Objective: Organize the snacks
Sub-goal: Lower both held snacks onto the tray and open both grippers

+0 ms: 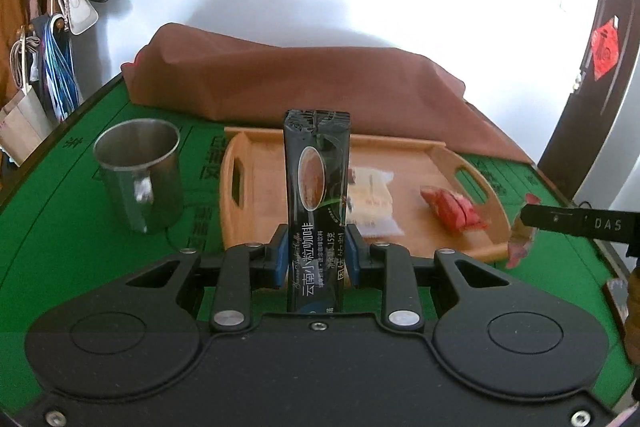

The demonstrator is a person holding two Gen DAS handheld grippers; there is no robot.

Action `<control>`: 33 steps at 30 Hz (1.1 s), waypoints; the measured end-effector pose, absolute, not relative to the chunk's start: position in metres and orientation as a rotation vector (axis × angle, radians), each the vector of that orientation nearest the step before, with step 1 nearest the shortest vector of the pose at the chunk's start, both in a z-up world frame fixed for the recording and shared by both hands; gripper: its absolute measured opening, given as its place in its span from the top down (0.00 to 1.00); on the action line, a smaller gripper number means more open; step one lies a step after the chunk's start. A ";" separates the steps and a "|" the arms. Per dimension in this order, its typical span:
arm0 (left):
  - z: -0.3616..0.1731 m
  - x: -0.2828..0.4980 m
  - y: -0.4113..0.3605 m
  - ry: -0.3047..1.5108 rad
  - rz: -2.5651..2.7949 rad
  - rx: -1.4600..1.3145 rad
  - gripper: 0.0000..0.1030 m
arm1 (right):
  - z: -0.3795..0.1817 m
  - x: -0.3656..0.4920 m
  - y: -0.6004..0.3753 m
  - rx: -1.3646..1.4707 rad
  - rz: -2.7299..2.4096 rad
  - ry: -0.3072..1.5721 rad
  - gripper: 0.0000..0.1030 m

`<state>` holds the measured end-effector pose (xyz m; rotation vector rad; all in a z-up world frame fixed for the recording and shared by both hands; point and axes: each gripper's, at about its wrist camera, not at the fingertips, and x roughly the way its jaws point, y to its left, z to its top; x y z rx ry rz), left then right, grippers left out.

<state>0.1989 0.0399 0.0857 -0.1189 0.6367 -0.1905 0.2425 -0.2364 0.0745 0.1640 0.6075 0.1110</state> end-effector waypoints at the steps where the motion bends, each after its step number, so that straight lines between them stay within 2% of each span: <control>1: 0.087 0.207 0.037 0.640 -0.183 -0.115 0.74 | 0.076 0.250 -0.233 0.154 0.118 0.612 0.69; 8: 0.085 0.266 0.028 0.706 -0.152 -0.134 0.74 | 0.073 0.299 -0.222 0.145 0.128 0.691 0.69; 19: 0.049 0.331 0.017 0.819 -0.092 -0.128 0.75 | 0.041 0.353 -0.195 0.129 0.158 0.822 0.70; 21: 0.045 0.336 0.013 0.826 -0.089 -0.115 0.75 | 0.038 0.357 -0.191 0.115 0.156 0.824 0.74; 22: 0.043 0.339 0.012 0.830 -0.088 -0.110 0.75 | 0.037 0.359 -0.190 0.111 0.155 0.829 0.81; 24: 0.040 0.344 0.008 0.834 -0.084 -0.094 0.76 | 0.034 0.363 -0.188 0.117 0.157 0.840 0.81; 27: 0.033 0.350 0.004 0.841 -0.084 -0.091 0.80 | 0.030 0.368 -0.188 0.115 0.148 0.850 0.82; 28: 0.030 0.353 0.003 0.846 -0.082 -0.092 0.85 | 0.028 0.368 -0.188 0.117 0.150 0.855 0.82; 33: 0.021 0.356 0.004 0.867 -0.075 -0.091 0.85 | 0.022 0.369 -0.189 0.122 0.155 0.870 0.82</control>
